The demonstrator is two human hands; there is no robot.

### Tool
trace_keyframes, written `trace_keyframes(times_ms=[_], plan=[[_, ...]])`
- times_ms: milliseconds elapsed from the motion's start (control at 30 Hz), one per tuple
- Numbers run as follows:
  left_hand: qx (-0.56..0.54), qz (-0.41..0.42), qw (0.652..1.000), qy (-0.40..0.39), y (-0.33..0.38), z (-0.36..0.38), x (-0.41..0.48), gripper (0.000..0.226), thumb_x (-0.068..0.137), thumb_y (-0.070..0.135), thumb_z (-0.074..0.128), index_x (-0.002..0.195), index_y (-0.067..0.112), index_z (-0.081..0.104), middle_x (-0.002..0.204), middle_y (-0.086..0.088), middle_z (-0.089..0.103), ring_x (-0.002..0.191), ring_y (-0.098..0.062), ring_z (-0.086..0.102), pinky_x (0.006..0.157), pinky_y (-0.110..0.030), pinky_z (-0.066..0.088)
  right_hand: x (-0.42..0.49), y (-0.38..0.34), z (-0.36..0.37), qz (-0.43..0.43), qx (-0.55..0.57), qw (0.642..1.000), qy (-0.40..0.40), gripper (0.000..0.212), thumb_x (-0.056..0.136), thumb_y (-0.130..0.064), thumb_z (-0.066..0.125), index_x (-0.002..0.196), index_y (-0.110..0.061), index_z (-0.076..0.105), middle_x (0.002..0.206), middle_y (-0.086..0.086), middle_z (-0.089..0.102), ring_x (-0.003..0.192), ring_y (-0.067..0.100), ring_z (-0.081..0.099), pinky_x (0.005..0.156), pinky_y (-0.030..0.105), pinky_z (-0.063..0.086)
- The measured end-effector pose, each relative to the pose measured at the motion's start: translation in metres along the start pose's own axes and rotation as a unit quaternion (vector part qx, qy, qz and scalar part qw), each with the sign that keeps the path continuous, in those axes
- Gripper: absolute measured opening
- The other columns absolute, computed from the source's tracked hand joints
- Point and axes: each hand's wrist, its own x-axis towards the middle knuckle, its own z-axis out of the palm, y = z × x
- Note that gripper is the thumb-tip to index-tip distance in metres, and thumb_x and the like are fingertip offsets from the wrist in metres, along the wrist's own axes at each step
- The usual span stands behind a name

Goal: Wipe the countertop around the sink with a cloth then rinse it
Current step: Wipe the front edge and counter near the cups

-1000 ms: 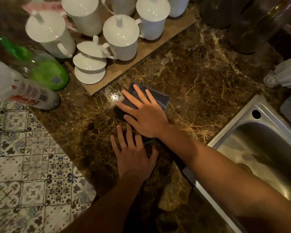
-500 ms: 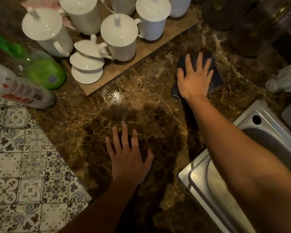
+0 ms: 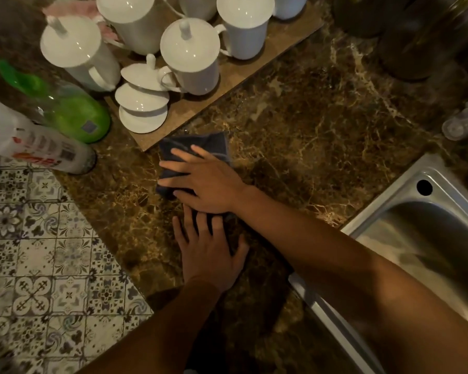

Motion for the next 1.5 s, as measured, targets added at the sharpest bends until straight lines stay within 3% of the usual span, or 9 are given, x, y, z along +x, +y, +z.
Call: trace_keyframes(times_ms=[100,200,333,467,700,933,1067,1267,1500], plan=[[0.001,0.004,1.000,0.005,0.000,0.000,0.001,0.072,0.088,0.062,0.042,0.138,0.009,0.041,0.154,-0.022,0.037,0.150,-0.045,0.019,0.118,-0.064,0.011,-0.001,0.017,-0.006,0.040,-0.060,0.997,-0.006,0.043,0.103,-0.046,0.038,0.143,-0.039,0.053,0.158,-0.005,0.041,0.152,0.024,0.026,0.124,0.049,0.016],[-0.006,0.003,1.000,0.004,0.001,-0.001,0.001,0.077,0.087,0.062,0.044,0.143,0.010,0.041,0.160,-0.020,0.030,0.152,-0.042,0.015,0.119,-0.063,0.010,-0.009,0.057,-0.035,0.186,-0.076,0.980,-0.006,0.049,0.105,-0.052,0.026,0.153,-0.045,0.033,0.166,-0.004,0.024,0.155,0.024,0.012,0.125,0.050,0.010],[-0.014,0.000,1.000,-0.002,0.000,-0.001,0.000,0.077,0.089,0.063,0.042,0.144,0.009,0.046,0.161,-0.018,0.030,0.153,-0.040,0.012,0.120,-0.062,0.008,-0.055,0.106,-0.068,0.410,-0.070,0.907,0.067,0.054,0.103,-0.055,0.020,0.156,-0.045,0.025,0.168,0.001,0.016,0.155,0.030,0.007,0.125,0.053,0.007],[-0.019,0.003,1.000,-0.005,0.000,-0.002,-0.001,0.076,0.090,0.062,0.041,0.145,0.010,0.047,0.161,-0.019,0.029,0.153,-0.042,0.012,0.120,-0.063,0.008,-0.068,0.090,-0.059,0.527,-0.051,0.845,0.075,0.057,0.103,-0.059,0.016,0.158,-0.044,0.014,0.170,0.002,0.004,0.156,0.031,-0.004,0.125,0.053,0.000],[-0.083,0.002,0.996,0.038,-0.002,-0.005,-0.001,0.065,0.083,0.053,0.054,0.133,0.012,0.053,0.152,-0.019,0.042,0.148,-0.043,0.025,0.120,-0.061,0.010,-0.058,-0.011,-0.012,0.423,-0.059,0.903,0.041,0.055,0.103,-0.059,0.021,0.156,-0.049,0.018,0.170,-0.003,0.007,0.156,0.032,-0.004,0.123,0.057,-0.002],[-0.287,0.068,0.952,0.081,-0.032,-0.012,-0.013,0.011,0.074,0.019,0.055,0.081,0.015,0.062,0.112,-0.011,0.053,0.121,-0.038,0.050,0.123,-0.057,0.009,-0.106,-0.067,0.016,0.295,-0.099,0.950,-0.018,0.054,0.103,-0.060,0.015,0.156,-0.049,0.016,0.170,-0.003,0.007,0.156,0.030,-0.005,0.124,0.054,0.001],[-0.240,0.025,0.964,0.114,-0.059,-0.019,-0.007,0.033,0.080,0.013,0.061,0.112,0.006,0.061,0.134,-0.020,0.051,0.131,-0.038,0.044,0.117,-0.060,0.027,-0.133,-0.056,0.010,0.300,-0.099,0.949,-0.007,0.054,0.102,-0.063,0.022,0.155,-0.052,0.017,0.170,-0.005,0.007,0.156,0.030,-0.002,0.124,0.054,0.004],[-0.056,-0.062,0.996,0.025,-0.077,-0.017,0.000,0.081,0.098,0.054,0.035,0.155,-0.004,0.024,0.162,-0.029,0.016,0.153,-0.043,0.009,0.123,-0.057,0.013,-0.060,-0.049,0.007,0.537,-0.032,0.842,0.040,0.058,0.101,-0.064,0.020,0.156,-0.051,0.006,0.169,-0.001,-0.010,0.153,0.036,-0.016,0.121,0.060,-0.008],[-0.001,-0.063,0.998,0.006,-0.076,-0.009,0.002,0.087,0.095,0.058,0.029,0.155,-0.004,0.021,0.163,-0.029,0.013,0.152,-0.046,0.008,0.121,-0.060,0.011,-0.005,-0.052,0.016,0.325,-0.071,0.943,0.008,0.052,0.099,-0.064,0.022,0.151,-0.059,0.017,0.170,-0.001,0.000,0.154,0.039,-0.011,0.120,0.063,-0.006]])
